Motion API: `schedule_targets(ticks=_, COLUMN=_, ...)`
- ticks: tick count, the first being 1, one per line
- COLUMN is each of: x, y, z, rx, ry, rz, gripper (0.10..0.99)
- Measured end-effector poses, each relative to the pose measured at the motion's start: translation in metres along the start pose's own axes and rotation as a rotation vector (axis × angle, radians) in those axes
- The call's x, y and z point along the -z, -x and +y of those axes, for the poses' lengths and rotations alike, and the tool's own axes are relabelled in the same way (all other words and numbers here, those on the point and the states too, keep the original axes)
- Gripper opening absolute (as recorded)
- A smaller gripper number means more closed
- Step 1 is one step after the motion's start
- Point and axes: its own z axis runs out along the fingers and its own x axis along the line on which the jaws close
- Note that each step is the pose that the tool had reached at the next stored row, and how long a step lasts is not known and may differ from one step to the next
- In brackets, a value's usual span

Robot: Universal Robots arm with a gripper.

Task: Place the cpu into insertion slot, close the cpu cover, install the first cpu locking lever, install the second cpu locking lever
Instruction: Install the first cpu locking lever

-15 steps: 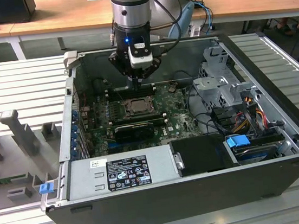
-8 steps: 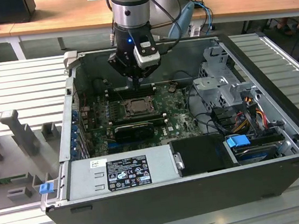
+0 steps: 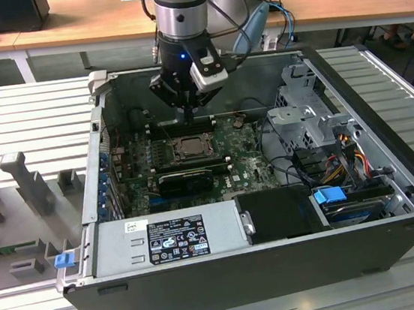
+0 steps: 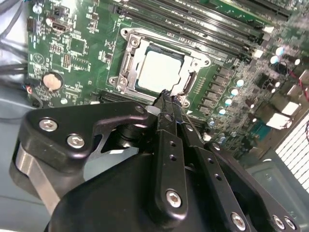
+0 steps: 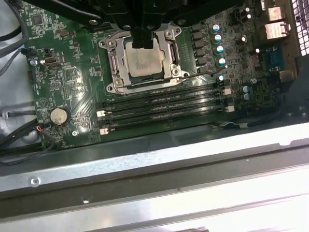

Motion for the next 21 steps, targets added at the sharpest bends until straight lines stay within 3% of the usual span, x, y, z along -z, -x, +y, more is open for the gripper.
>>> schedule_targets(ticks=8, x=-0.0001, y=0.0, z=0.0, rx=0.131, ry=0.0, rz=0.0011, gripper=0.106)
schedule_targets(ticks=12, x=-0.0002, y=0.0, z=0.0, rx=0.23, ry=0.0, rz=0.0017, gripper=0.106)
schedule_targets(ticks=15, x=-0.0003, y=-0.0007, z=-0.0001, rx=0.26, ry=0.001, rz=0.0022, gripper=0.106)
schedule_targets(ticks=21, x=-0.0003, y=-0.0041, z=-0.0006, rx=0.265, ry=0.001, rz=0.0023, gripper=0.106)
